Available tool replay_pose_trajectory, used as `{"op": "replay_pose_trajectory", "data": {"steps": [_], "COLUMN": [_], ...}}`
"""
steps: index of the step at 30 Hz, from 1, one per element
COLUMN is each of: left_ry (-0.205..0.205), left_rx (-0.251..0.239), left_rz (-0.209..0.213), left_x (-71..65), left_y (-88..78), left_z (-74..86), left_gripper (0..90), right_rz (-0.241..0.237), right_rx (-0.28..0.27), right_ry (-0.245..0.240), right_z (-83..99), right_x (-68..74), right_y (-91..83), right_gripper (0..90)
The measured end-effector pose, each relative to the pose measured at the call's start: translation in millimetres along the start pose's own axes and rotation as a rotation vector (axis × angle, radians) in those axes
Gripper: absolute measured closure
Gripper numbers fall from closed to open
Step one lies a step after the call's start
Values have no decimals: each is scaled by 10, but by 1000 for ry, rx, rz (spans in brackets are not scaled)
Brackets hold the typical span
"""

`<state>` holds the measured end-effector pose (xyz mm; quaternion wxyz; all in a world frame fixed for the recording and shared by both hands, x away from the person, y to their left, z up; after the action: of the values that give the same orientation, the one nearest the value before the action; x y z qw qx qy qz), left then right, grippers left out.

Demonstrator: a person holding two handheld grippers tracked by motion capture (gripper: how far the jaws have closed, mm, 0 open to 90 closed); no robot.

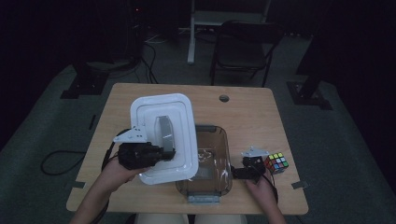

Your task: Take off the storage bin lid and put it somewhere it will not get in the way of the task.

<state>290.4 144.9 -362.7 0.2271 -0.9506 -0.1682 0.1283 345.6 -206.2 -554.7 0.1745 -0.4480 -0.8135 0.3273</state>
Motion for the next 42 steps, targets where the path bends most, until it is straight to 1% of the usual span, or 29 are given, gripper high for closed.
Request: {"op": "replay_pose_trajectory", "data": {"steps": [3, 6, 8, 10, 12, 14, 17, 19, 21, 22, 25, 27, 28, 33, 36, 38, 39, 40, 42], "left_ry": [-14, -46, -69, -95, -121, -140, -153, -147, -133, -145, -159, -171, -170, -199, -205, -220, -216, -225, -230], "left_rx": [-15, -15, -13, -18, -16, -9, 12, 19, 9, 5, 27, 40, 49, 80, 102, 105, 110, 111, 118], "left_rz": [-23, -40, -58, -56, -54, -49, -40, -32, -14, 3, 9, 23, 28, 62, 66, 73, 76, 78, 79], "left_x": [92, 193, 271, 351, 418, 478, 545, 582, 610, 628, 681, 704, 716, 775, 812, 840, 854, 866, 896], "left_y": [-108, -204, -254, -287, -282, -250, -166, -109, -54, -26, 57, 113, 143, 283, 367, 406, 420, 435, 462], "left_z": [81, 196, 276, 361, 451, 540, 666, 738, 806, 837, 923, 966, 986, 1069, 1121, 1151, 1166, 1178, 1202], "left_gripper": [837, 837, 838, 839, 839, 838, 839, 837, 837, 838, 838, 837, 838, 838, 838, 836, 837, 837, 837], "right_rz": [0, 0, -1, 0, -1, -1, -1, -1, -1, -1, -1, -1, -1, -1, -1, -1, -1, -1, -1], "right_rx": [-1, -1, -1, -1, 0, 0, 1, 0, -1, -1, -1, 0, 0, 0, 0, 0, 0, 0, 0], "right_ry": [1, 0, 1, 0, 2, 1, 1, 1, 2, 1, 1, 2, 2, 2, 2, 2, 2, 2, 2], "right_z": [0, 0, 0, 0, 0, 0, 0, 0, 0, 0, 0, 0, 0, 0, 1, 1, 1, 1, 1], "right_x": [0, 0, 0, -1, 1, 1, 0, 1, 1, 1, 1, 1, 1, 1, 1, 1, 1, 1, 1], "right_y": [1, 1, 1, 1, 1, 1, 0, 1, 1, 1, 1, 1, 1, 0, 0, 0, 0, 0, 0], "right_gripper": [138, 138, 138, 138, 138, 138, 138, 138, 138, 138, 138, 138, 138, 138, 138, 138, 138, 138, 138]}}
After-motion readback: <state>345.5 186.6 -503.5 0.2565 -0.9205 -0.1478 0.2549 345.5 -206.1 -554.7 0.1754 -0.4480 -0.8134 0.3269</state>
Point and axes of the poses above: each handheld gripper's, and its own axes: y roughly forward along the jaws, z roughly out of its underside, x roughly to its left, the point moved 4 cm from there along y, roughly forward along the jaws, and after that the axes turned 1 degree about z, right-handed, at the moved point
